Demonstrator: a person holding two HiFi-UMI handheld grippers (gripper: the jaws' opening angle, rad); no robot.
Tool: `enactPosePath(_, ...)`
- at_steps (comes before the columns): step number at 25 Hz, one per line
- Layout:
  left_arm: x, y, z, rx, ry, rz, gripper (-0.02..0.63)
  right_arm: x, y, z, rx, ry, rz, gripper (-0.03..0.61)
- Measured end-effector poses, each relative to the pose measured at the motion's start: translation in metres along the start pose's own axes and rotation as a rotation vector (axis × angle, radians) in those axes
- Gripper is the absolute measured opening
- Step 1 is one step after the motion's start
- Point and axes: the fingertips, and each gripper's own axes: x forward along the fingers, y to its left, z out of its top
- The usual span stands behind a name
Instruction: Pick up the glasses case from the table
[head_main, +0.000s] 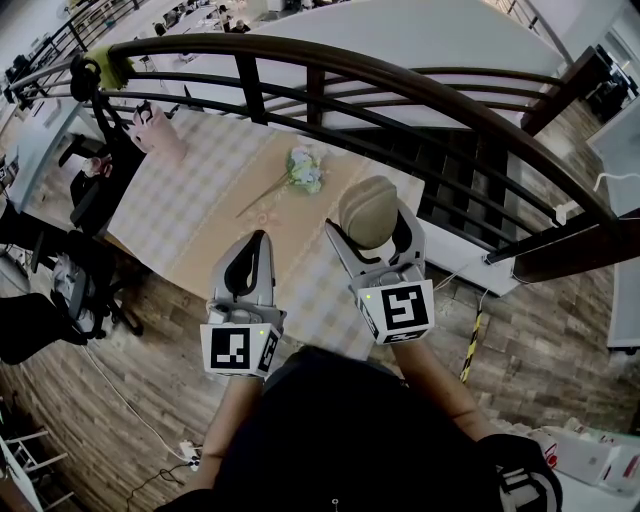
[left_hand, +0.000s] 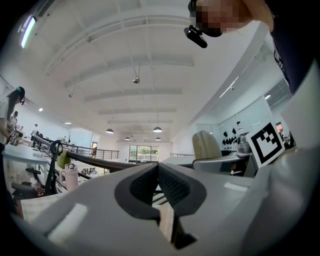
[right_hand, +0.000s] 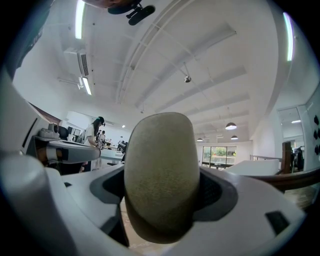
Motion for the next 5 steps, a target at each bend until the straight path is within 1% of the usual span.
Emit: enactPosePath(5,0.0009,-0.0005,-0.0001,0.000,0.004,-0.001,0.011,0.0002,-0.0013,0.0010,0.000,0.002,-0.001,0.367)
